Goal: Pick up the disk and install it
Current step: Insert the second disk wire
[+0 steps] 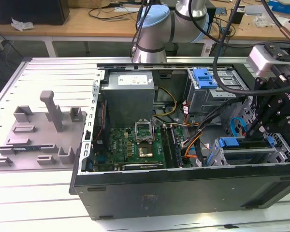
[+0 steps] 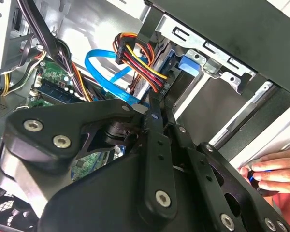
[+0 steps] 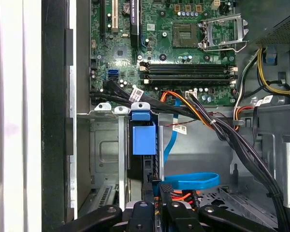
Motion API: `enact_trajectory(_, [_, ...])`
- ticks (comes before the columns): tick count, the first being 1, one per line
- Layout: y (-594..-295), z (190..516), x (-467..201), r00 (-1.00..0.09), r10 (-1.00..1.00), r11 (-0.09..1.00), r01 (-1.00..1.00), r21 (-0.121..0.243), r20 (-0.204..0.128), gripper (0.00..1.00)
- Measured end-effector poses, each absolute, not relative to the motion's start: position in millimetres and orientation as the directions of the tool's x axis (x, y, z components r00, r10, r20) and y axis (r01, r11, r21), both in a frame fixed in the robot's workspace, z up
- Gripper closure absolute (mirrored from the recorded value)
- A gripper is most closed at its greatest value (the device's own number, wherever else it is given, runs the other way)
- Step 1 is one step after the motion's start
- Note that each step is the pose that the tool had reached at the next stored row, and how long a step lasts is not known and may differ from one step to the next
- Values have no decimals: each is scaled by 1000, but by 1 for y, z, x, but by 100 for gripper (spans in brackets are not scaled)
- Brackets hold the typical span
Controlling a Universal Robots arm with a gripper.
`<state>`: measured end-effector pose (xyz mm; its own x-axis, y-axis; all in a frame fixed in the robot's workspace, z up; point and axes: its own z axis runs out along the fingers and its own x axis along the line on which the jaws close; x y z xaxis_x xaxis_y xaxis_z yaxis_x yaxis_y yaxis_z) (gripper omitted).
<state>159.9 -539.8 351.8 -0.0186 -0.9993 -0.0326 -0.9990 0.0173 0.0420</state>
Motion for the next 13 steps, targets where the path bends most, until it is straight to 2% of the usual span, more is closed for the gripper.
enact_trajectory(13, [-539,350,162,-17,-999,16,-999,41,-33,84])
